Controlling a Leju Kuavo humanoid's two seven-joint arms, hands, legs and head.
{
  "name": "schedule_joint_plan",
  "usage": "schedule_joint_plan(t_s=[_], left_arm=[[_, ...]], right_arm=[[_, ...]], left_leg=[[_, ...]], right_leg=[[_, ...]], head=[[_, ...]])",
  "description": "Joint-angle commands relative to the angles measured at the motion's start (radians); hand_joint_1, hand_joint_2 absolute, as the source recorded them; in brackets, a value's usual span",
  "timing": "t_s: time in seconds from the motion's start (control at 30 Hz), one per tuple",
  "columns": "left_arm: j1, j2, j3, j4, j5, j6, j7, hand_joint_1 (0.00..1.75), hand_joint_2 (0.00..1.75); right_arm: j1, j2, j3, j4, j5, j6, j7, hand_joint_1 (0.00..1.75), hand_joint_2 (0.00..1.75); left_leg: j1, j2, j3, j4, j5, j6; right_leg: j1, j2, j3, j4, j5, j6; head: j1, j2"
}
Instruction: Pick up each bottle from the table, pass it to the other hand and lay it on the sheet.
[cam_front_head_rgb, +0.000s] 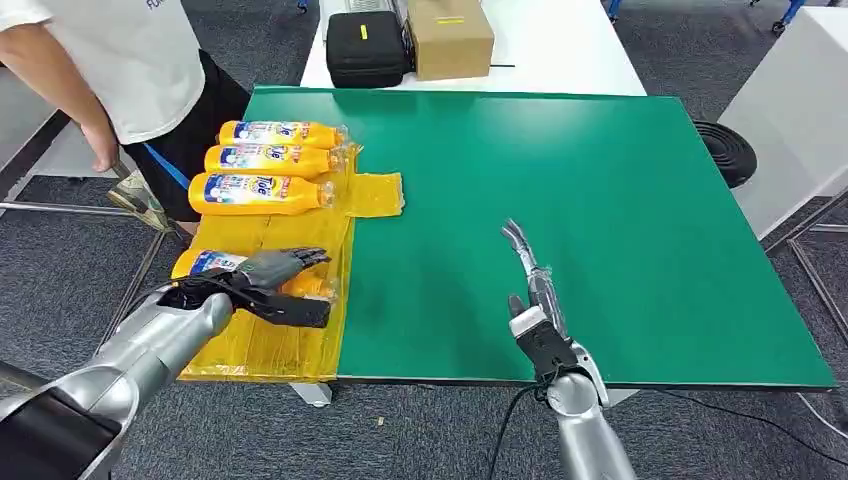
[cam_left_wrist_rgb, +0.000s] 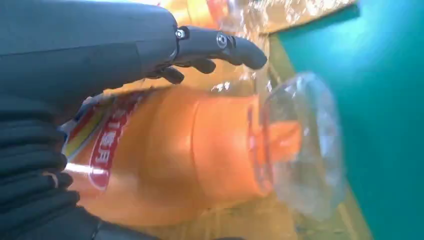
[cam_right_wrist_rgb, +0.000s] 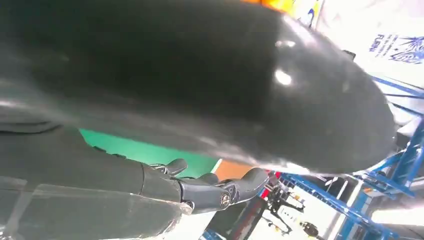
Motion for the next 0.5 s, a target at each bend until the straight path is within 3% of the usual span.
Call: schedule_joint_plan(t_s=[0.03,0.37,0.5], left_arm=[[0.025,0.077,0.019,-0.201,0.011,0.008,-0.003,0.0,0.0],[0.049,0.103,0.004,-0.298,-0.014,0.007,0.02,0.0,0.0],[0.047,0.135,0.037,-0.348,0.044,-0.045,-0.024,0.0,0.0]], right_arm=[[-0.011,0.011,-0.052,0.049,0.004,0.005,0.001,0.0,0.0],[-0.02,0.017,-0.065,0.064,0.006,0.006,0.002,0.0,0.0],[-0.028,0.014,-0.073,0.07,0.005,0.006,0.003,0.0,0.0]], left_leg=[[0.001,0.002,0.004,0.0,-0.003,-0.001],[0.001,0.002,0.004,0.0,-0.003,-0.001],[0.001,0.002,0.003,0.0,-0.002,-0.001]], right_leg=[[0.002,0.001,0.004,-0.001,-0.002,-0.003],[0.002,0.001,0.004,-0.001,-0.002,-0.003],[0.002,0.001,0.003,-0.001,-0.001,-0.003]], head=[[0.0,0.0],[0.0,0.0],[0.0,0.0]])
